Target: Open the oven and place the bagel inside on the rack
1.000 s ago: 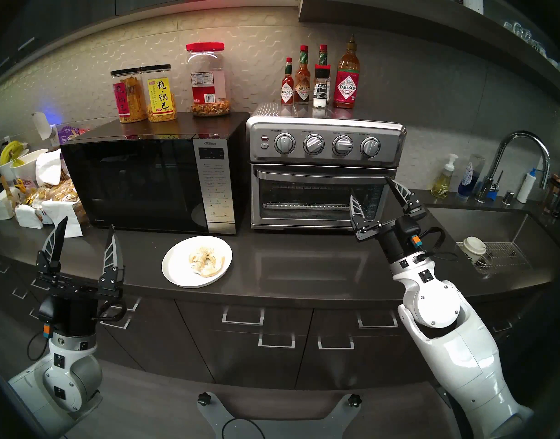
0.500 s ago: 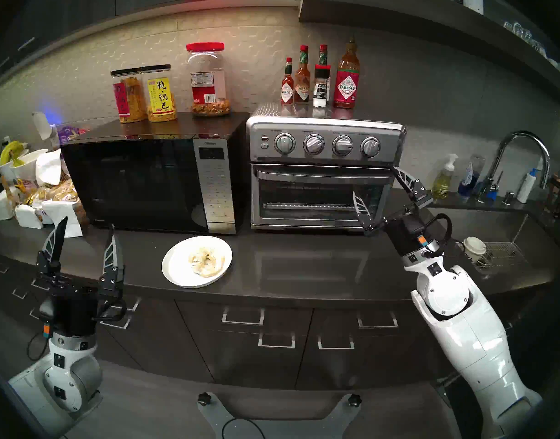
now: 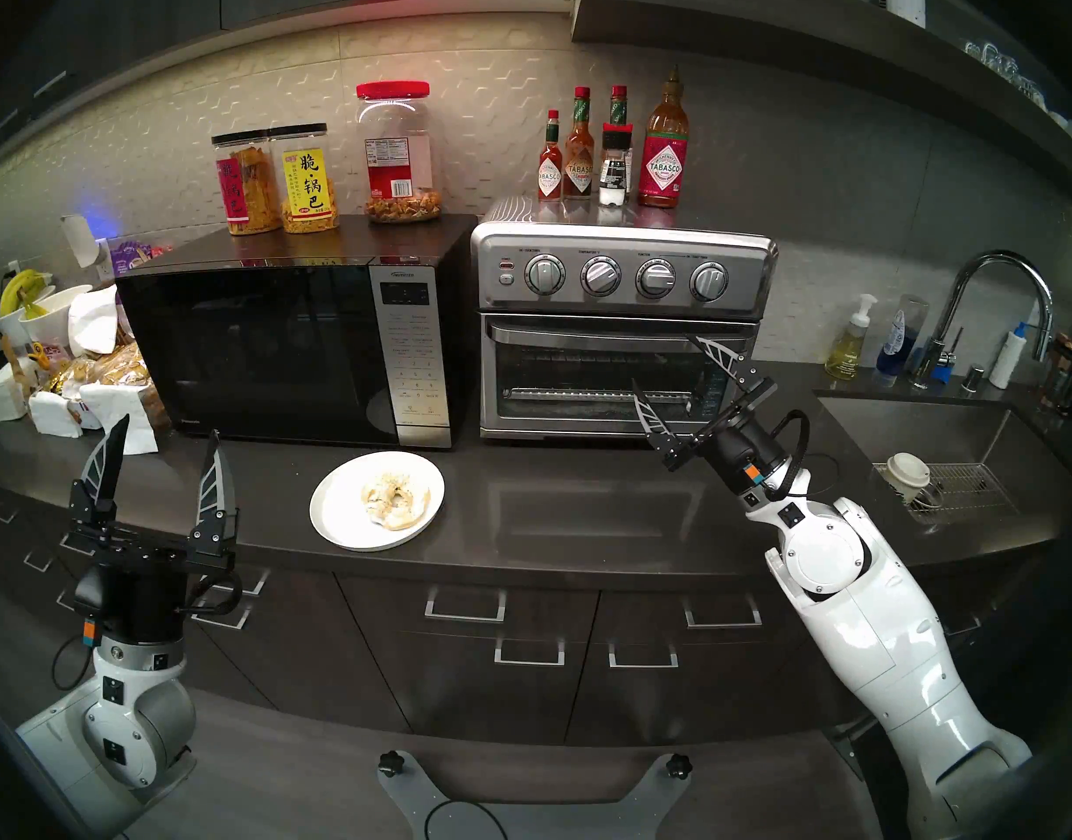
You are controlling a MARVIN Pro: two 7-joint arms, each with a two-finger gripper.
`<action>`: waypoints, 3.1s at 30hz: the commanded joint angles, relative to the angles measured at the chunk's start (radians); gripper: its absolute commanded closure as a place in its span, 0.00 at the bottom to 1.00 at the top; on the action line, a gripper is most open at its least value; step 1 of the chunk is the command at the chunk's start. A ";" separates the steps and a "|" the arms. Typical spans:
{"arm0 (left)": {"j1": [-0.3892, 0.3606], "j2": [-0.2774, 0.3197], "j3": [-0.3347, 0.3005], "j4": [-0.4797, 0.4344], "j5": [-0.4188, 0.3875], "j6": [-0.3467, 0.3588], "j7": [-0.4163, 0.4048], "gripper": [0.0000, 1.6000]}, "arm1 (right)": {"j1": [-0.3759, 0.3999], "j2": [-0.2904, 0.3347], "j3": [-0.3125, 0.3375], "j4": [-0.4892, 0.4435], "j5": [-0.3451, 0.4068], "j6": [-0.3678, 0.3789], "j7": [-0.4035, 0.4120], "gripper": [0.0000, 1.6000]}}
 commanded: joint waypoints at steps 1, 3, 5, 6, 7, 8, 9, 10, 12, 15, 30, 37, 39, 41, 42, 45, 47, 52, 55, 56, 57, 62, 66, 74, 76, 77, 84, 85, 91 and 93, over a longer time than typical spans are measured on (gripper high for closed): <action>-0.002 0.000 -0.006 -0.008 0.001 -0.001 0.001 0.00 | 0.088 -0.038 0.001 0.001 -0.053 -0.012 -0.033 0.00; -0.002 0.000 -0.006 -0.008 0.001 -0.001 0.001 0.00 | 0.103 -0.038 -0.002 0.012 -0.063 -0.013 -0.031 0.00; -0.002 0.000 -0.006 -0.008 0.001 -0.001 0.001 0.00 | 0.120 -0.035 -0.005 0.025 -0.075 -0.013 -0.024 0.00; -0.002 0.000 -0.006 -0.008 0.001 -0.001 0.001 0.00 | 0.128 -0.036 -0.005 0.033 -0.079 -0.013 -0.022 0.00; -0.002 0.000 -0.006 -0.008 0.001 -0.001 0.001 0.00 | 0.139 -0.033 -0.007 0.042 -0.086 -0.011 -0.015 0.00; -0.002 0.000 -0.006 -0.008 0.001 -0.001 0.001 0.00 | 0.148 -0.032 -0.008 0.050 -0.086 -0.009 -0.009 0.00; -0.002 0.000 -0.006 -0.008 0.001 -0.001 0.001 0.00 | 0.159 -0.030 -0.009 0.061 -0.088 -0.006 -0.001 0.00; -0.002 0.000 -0.006 -0.008 0.001 -0.001 0.001 0.00 | 0.177 -0.022 -0.013 0.076 -0.099 -0.007 0.010 0.00; -0.002 0.000 -0.006 -0.008 0.001 -0.001 0.001 0.00 | 0.184 -0.026 0.002 0.085 -0.108 -0.005 0.024 0.00; -0.003 0.000 -0.006 -0.008 0.001 -0.001 0.001 0.00 | 0.218 -0.009 0.002 0.108 -0.110 -0.008 0.050 0.00; -0.003 0.001 -0.005 -0.007 0.001 -0.001 0.001 0.00 | 0.343 0.093 0.015 0.132 -0.146 -0.042 0.284 0.00; -0.003 0.000 -0.005 -0.007 0.001 -0.001 0.001 0.00 | 0.401 0.160 0.004 0.136 -0.085 -0.086 0.436 0.00; -0.003 0.000 -0.005 -0.007 0.001 -0.001 0.001 0.00 | 0.406 0.173 0.005 0.136 -0.061 -0.095 0.471 0.00; -0.003 0.000 -0.005 -0.007 0.001 -0.001 0.001 0.00 | 0.412 0.179 0.004 0.139 -0.023 -0.101 0.510 0.00; -0.003 0.000 -0.006 -0.008 0.001 -0.001 0.001 0.00 | 0.412 0.187 0.002 0.138 -0.013 -0.105 0.527 0.00; -0.002 0.000 -0.006 -0.008 0.001 -0.001 0.001 0.00 | 0.401 0.202 0.001 0.128 0.032 -0.120 0.570 0.00; -0.002 0.000 -0.007 -0.008 0.001 -0.001 0.001 0.00 | 0.370 0.172 0.022 0.120 0.037 -0.119 0.532 0.00; -0.002 0.000 -0.007 -0.009 0.001 0.000 0.001 0.00 | 0.350 0.173 0.033 0.113 0.098 -0.114 0.550 0.00; -0.001 0.000 -0.007 -0.009 0.001 0.000 0.001 0.00 | 0.350 0.174 0.033 0.112 0.104 -0.113 0.554 0.00; -0.001 0.000 -0.007 -0.009 0.001 0.000 0.001 0.00 | 0.350 0.175 0.034 0.112 0.106 -0.113 0.555 0.00; -0.001 0.000 -0.007 -0.009 0.001 0.000 0.001 0.00 | 0.350 0.175 0.034 0.112 0.106 -0.113 0.556 0.00; -0.001 0.000 -0.007 -0.009 0.001 0.000 0.001 0.00 | 0.349 0.175 0.034 0.112 0.110 -0.113 0.559 0.00; -0.001 0.000 -0.007 -0.009 0.001 0.000 0.001 0.00 | 0.349 0.175 0.034 0.112 0.111 -0.113 0.559 0.00; -0.002 0.000 -0.006 -0.008 0.001 -0.001 0.001 0.00 | 0.195 0.255 0.038 -0.022 0.079 -0.148 0.571 0.00; -0.003 0.000 -0.006 -0.008 0.001 -0.001 0.001 0.00 | 0.180 0.263 0.028 -0.031 0.055 -0.150 0.570 0.00; -0.002 0.000 -0.006 -0.008 0.001 -0.001 0.001 0.00 | 0.161 0.257 0.039 -0.040 0.039 -0.145 0.560 0.00; -0.001 0.000 -0.007 -0.009 0.001 0.000 0.001 0.00 | 0.129 0.199 0.082 -0.045 -0.070 -0.113 0.487 0.00; -0.002 0.000 -0.007 -0.009 0.001 0.000 0.001 0.00 | 0.145 0.182 0.081 -0.032 -0.082 -0.111 0.476 0.00; -0.002 0.000 -0.006 -0.008 0.001 -0.001 0.001 0.00 | 0.154 0.176 0.102 -0.035 -0.061 -0.114 0.453 0.00; -0.002 0.000 -0.006 -0.008 0.001 -0.001 0.001 0.00 | 0.147 0.184 0.117 -0.050 -0.060 -0.105 0.450 0.00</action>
